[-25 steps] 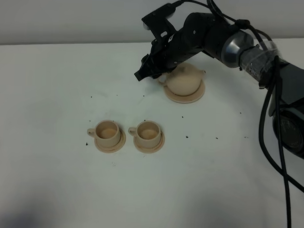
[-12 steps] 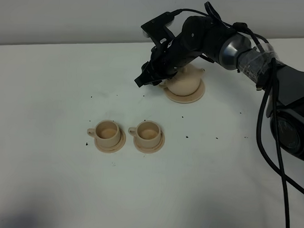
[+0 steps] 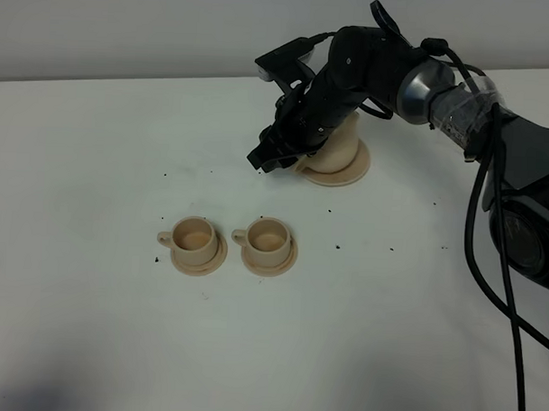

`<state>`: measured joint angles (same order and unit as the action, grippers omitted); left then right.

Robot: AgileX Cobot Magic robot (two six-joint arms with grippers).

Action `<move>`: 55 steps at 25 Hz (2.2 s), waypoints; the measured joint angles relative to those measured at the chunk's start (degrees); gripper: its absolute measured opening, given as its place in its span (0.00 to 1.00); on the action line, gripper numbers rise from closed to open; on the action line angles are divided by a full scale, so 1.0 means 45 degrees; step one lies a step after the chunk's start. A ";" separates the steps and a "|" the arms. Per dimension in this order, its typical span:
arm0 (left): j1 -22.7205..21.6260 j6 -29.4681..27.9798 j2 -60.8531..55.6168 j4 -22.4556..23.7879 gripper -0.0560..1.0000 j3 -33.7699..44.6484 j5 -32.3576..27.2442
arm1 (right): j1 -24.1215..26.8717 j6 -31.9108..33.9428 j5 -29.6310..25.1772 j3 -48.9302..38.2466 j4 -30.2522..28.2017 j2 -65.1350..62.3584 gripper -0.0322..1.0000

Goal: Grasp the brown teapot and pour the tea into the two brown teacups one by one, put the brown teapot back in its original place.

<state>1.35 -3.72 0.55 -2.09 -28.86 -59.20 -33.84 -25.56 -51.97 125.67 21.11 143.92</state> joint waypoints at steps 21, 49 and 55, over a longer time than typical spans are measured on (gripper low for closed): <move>0.0000 0.0000 0.0000 0.0000 0.45 0.0000 0.0000 | 0.0000 0.0475 -0.2083 0.1025 -0.0628 0.0000 0.44; 0.0000 0.0000 0.0000 0.0000 0.44 0.0000 0.0000 | -0.0107 0.1127 -0.4074 0.1176 -0.3238 0.0012 0.44; 0.0000 0.0000 0.0000 0.0000 0.44 0.0000 0.0000 | -0.0131 0.1422 -0.4290 0.1176 -0.3916 0.0012 0.44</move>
<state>1.35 -3.72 0.55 -2.09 -28.86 -59.20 -34.43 -19.16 -71.28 130.96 3.49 143.97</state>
